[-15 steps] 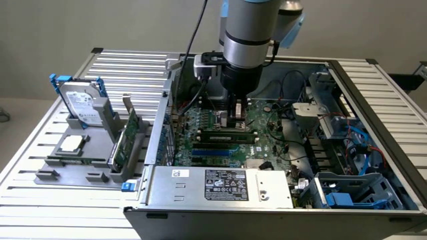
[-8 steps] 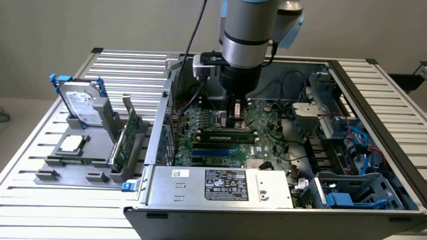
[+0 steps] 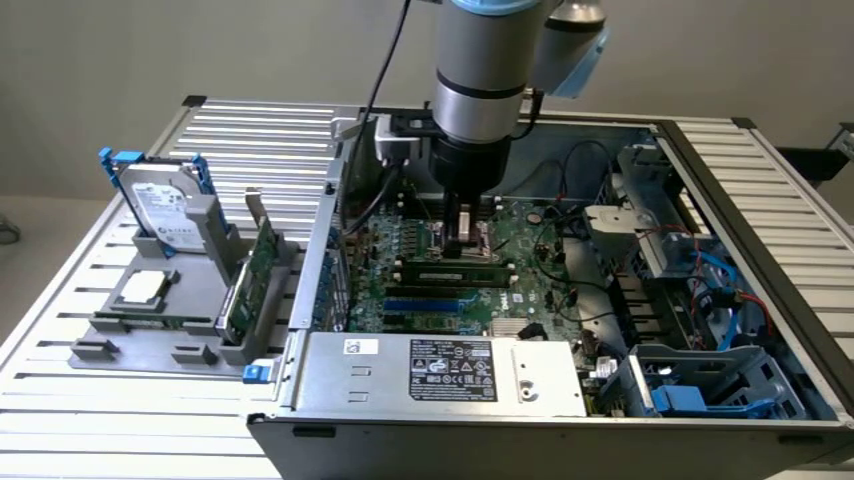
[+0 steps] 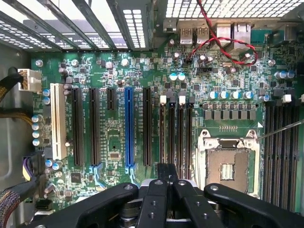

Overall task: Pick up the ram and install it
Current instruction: 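Press down the ram until it locks into place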

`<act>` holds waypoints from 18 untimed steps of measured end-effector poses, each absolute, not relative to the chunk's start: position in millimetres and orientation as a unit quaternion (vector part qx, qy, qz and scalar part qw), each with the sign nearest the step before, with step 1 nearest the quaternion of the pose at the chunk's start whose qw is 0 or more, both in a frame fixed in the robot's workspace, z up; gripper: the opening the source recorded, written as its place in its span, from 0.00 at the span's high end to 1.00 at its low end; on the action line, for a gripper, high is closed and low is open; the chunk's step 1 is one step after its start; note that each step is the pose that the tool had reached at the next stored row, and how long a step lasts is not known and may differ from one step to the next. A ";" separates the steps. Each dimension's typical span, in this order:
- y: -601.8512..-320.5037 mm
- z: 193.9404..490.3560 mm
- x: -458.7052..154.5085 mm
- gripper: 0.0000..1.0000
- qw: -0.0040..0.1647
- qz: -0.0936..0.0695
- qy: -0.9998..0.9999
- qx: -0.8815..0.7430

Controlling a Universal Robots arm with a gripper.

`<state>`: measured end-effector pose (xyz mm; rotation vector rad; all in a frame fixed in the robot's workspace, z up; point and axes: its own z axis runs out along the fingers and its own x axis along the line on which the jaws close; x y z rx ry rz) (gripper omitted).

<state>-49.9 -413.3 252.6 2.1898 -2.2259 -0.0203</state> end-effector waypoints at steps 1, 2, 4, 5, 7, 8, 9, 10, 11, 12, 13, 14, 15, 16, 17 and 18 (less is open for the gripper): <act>-413.3 250.9 -50.0 0.89 0.009 -0.007 -0.713 0.701; -413.3 249.2 -50.1 0.89 0.009 -0.007 -0.713 0.701; -413.2 246.2 -50.2 0.89 0.009 -0.007 -0.713 0.701; -413.2 244.8 -50.4 0.89 0.008 -0.008 -0.713 0.701; -413.1 242.4 -50.9 0.89 0.007 -0.009 -0.713 0.701; -413.0 241.3 -51.3 0.89 0.007 -0.009 -0.713 0.701; -412.9 240.2 -51.6 0.89 0.006 -0.010 -0.713 0.701; -412.7 239.1 -52.0 0.89 0.006 -0.010 -0.713 0.701; -412.5 238.1 -52.2 0.89 0.005 -0.011 -0.713 0.701; -412.3 237.2 -52.3 0.89 0.005 -0.011 -0.713 0.701; -412.2 236.8 -52.3 0.89 0.004 -0.012 -0.713 0.701; -412.2 236.7 -52.4 0.89 0.004 -0.012 -0.713 0.701; -412.1 236.5 -52.4 0.89 0.004 -0.012 -0.713 0.701; -412.1 236.4 -52.4 0.89 0.004 -0.012 -0.713 0.701; -412.0 236.2 -52.4 0.89 0.004 -0.012 -0.713 0.701; -412.0 236.1 -52.4 0.89 0.004 -0.012 -0.713 0.701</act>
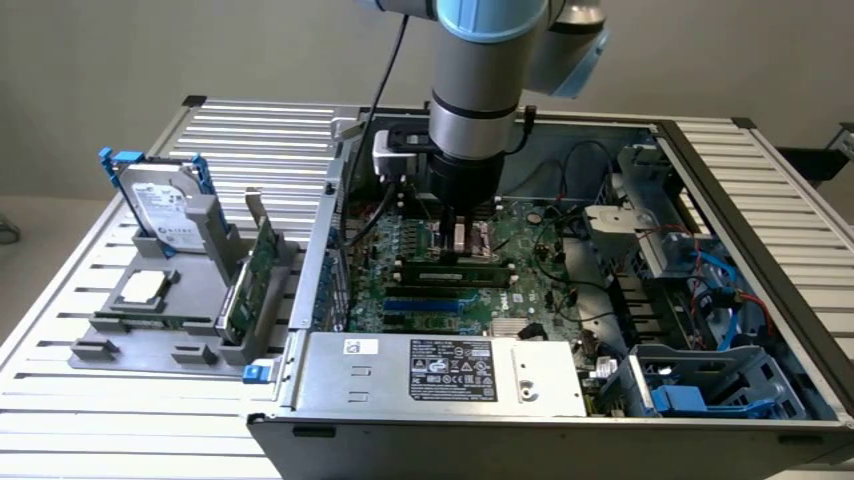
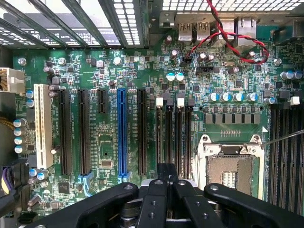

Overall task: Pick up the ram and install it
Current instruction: 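Press down the ram until it locks into place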

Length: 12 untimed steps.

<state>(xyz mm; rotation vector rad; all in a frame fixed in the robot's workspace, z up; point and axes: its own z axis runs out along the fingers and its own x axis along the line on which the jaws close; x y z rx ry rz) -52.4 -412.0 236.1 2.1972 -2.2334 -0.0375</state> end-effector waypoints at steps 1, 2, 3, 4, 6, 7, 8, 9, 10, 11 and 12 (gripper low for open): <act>-412.0 235.8 -52.4 0.89 0.004 -0.012 -0.713 0.701; -412.0 235.4 -52.4 0.89 0.004 -0.012 -0.713 0.701; -412.0 235.0 -52.4 0.89 0.004 -0.012 -0.713 0.701; -412.0 234.5 -52.4 0.89 0.004 -0.012 -0.713 0.701; -412.0 233.5 -52.4 0.89 0.004 -0.012 -0.713 0.701; -412.0 233.0 -52.4 0.89 0.005 -0.012 -0.713 0.701; -412.0 232.6 -52.4 0.89 0.005 -0.012 -0.713 0.701; -412.0 232.2 -52.4 0.89 0.005 -0.013 -0.713 0.701; -412.0 232.0 -52.5 0.89 0.005 -0.013 -0.713 0.701; -412.0 231.8 -52.4 0.89 0.005 -0.013 -0.713 0.701; -412.0 231.6 -52.4 0.89 0.005 -0.013 -0.713 0.701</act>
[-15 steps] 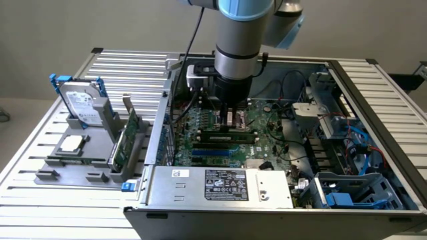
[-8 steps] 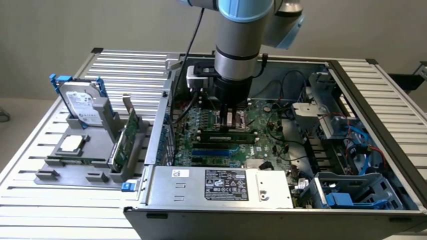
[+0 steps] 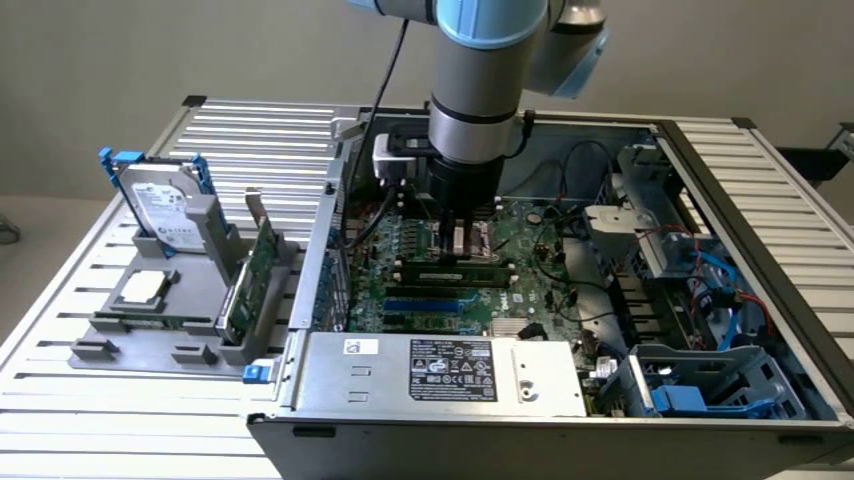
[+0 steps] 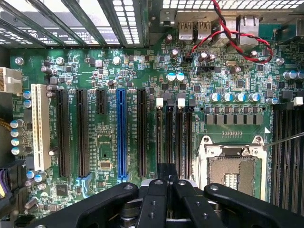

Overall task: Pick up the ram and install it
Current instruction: 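Press down the ram until it locks into place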

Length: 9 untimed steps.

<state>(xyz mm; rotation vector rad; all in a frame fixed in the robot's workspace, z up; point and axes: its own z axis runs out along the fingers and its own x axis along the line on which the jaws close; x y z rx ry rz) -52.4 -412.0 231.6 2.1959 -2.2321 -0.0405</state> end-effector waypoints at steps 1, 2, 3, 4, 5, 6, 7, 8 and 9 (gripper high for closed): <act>-412.0 231.4 -52.4 0.89 0.005 -0.013 -0.713 0.701; -412.0 231.2 -52.4 0.89 0.005 -0.013 -0.713 0.701; -412.0 231.0 -52.4 0.89 0.006 -0.013 -0.713 0.701; -412.0 230.7 -52.4 0.89 0.006 -0.013 -0.713 0.701; -412.0 230.4 -52.4 0.89 0.006 -0.014 -0.713 0.701; -412.0 230.0 -52.4 0.89 0.006 -0.014 -0.713 0.701; -411.9 229.7 -52.4 0.89 0.006 -0.014 -0.713 0.701; -411.9 229.2 -52.4 0.89 0.006 -0.014 -0.713 0.701; -411.9 228.8 -52.4 0.89 0.006 -0.014 -0.713 0.701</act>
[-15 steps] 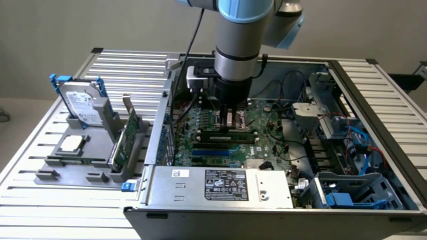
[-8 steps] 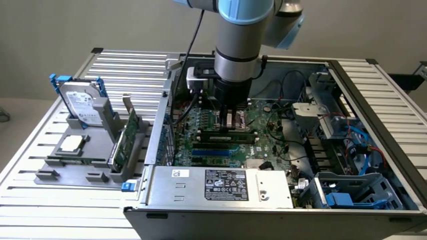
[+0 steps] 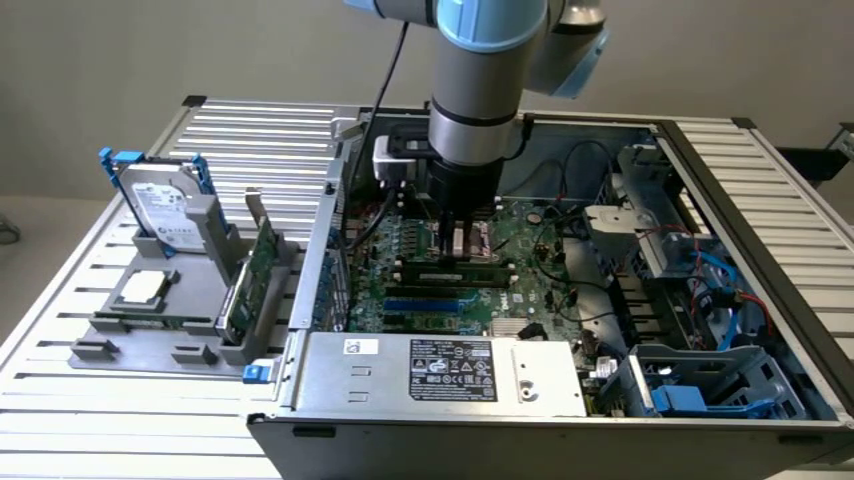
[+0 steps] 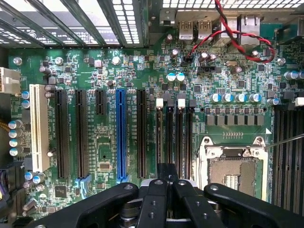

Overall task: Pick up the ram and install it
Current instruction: 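Press down the ram until it locks into place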

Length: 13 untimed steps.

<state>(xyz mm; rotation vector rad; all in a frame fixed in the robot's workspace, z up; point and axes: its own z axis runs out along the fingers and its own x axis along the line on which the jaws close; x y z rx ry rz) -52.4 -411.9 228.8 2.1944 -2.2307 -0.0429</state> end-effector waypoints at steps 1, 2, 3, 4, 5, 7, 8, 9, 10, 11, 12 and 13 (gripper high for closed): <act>-411.9 228.4 -52.4 0.89 0.006 -0.014 -0.713 0.701; -411.8 227.9 -52.4 0.89 0.006 -0.014 -0.713 0.701; -411.8 227.4 -52.4 0.89 0.006 -0.014 -0.713 0.701; -411.8 226.9 -52.4 0.89 0.006 -0.014 -0.713 0.701; -411.7 226.1 -52.4 0.89 0.006 -0.014 -0.713 0.701; -411.6 225.1 -52.4 0.89 0.006 -0.014 -0.713 0.701; -411.6 224.7 -52.4 0.89 0.007 -0.014 -0.713 0.701; -411.6 224.6 -52.5 0.89 0.007 -0.014 -0.713 0.701; -411.6 224.6 -52.4 0.89 0.007 -0.014 -0.713 0.701; -411.5 224.5 -52.4 0.89 0.007 -0.014 -0.713 0.701; -411.5 224.8 -52.4 0.89 0.006 -0.014 -0.713 0.701; -411.4 225.6 -52.4 0.89 0.006 -0.015 -0.713 0.701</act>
